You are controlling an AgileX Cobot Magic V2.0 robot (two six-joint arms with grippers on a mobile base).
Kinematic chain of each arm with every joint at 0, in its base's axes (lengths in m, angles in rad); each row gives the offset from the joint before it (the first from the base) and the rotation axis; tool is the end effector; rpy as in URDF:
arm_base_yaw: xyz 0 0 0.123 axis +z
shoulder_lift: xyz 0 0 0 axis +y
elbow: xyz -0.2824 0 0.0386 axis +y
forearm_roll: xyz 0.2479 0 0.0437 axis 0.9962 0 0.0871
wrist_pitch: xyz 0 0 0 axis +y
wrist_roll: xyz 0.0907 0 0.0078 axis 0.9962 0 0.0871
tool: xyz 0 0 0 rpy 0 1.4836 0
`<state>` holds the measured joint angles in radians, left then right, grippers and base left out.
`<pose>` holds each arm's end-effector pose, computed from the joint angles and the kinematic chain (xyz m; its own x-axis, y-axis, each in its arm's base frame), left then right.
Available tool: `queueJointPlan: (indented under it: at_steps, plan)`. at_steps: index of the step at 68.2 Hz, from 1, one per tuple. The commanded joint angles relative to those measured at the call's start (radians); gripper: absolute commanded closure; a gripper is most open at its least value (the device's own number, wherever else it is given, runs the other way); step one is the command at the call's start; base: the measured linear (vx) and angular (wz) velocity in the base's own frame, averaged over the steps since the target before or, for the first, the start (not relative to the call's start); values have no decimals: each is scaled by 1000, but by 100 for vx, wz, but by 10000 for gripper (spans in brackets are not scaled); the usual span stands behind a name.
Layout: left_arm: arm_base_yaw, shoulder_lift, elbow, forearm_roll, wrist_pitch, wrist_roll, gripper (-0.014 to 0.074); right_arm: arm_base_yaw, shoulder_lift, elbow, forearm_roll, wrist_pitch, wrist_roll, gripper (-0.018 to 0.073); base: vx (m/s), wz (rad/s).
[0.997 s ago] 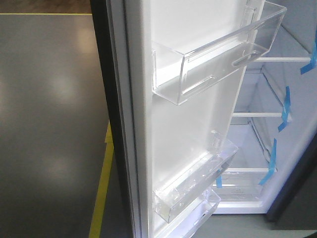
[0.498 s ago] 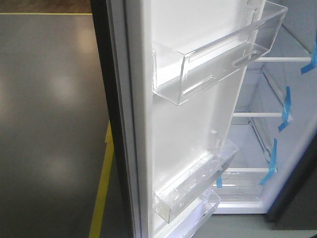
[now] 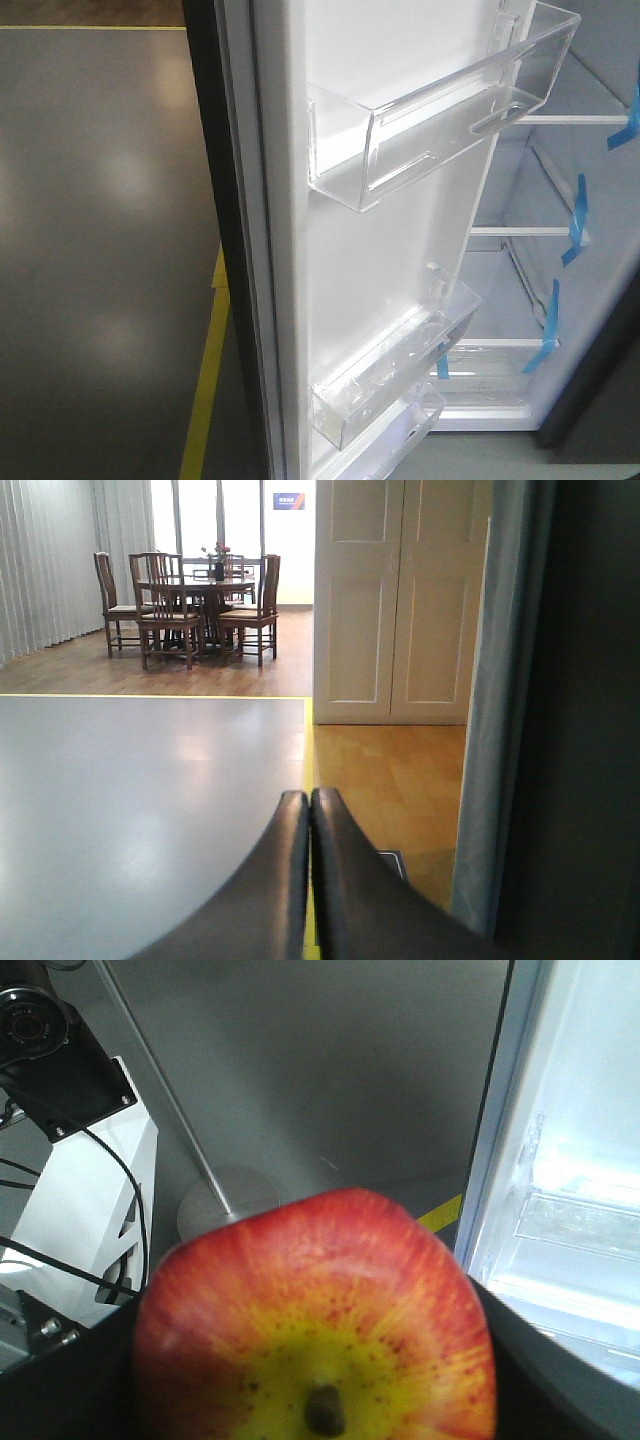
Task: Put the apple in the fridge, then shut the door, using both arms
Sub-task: 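Edge the base toward the open refrigerator door bins, then raise the apple with the right gripper over the upper door bin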
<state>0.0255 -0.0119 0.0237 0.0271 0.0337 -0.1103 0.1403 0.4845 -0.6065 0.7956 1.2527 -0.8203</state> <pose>0.0565 0.0015 0.2027 0.0437 -0.0820 -0.9957 -0.0229 0.9963 -0.0831 0.0400 0.0681 0.3089 -0.4390 -0.4251 -0.7916 -0.8297 0.5299 0.1757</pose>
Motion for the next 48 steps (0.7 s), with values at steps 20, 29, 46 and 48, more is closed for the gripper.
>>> queueJointPlan:
  at_steps: [20,29,46,48]
  plan:
    - [-7,-14,29,0,-77,-9,602,1,8,-26,66,-77,-3,426,0,0]
    - [-7,-14,29,0,-77,-9,602,1,16,-27,50,-234,96,426,0,0]
    - [-7,-14,29,0,-77,-9,602,1,138,-76,3,-410,168,422,0,0]
    - [-7,-14,29,0,-77,-9,602,1,161,-91,-1,-419,168,422,0,0]
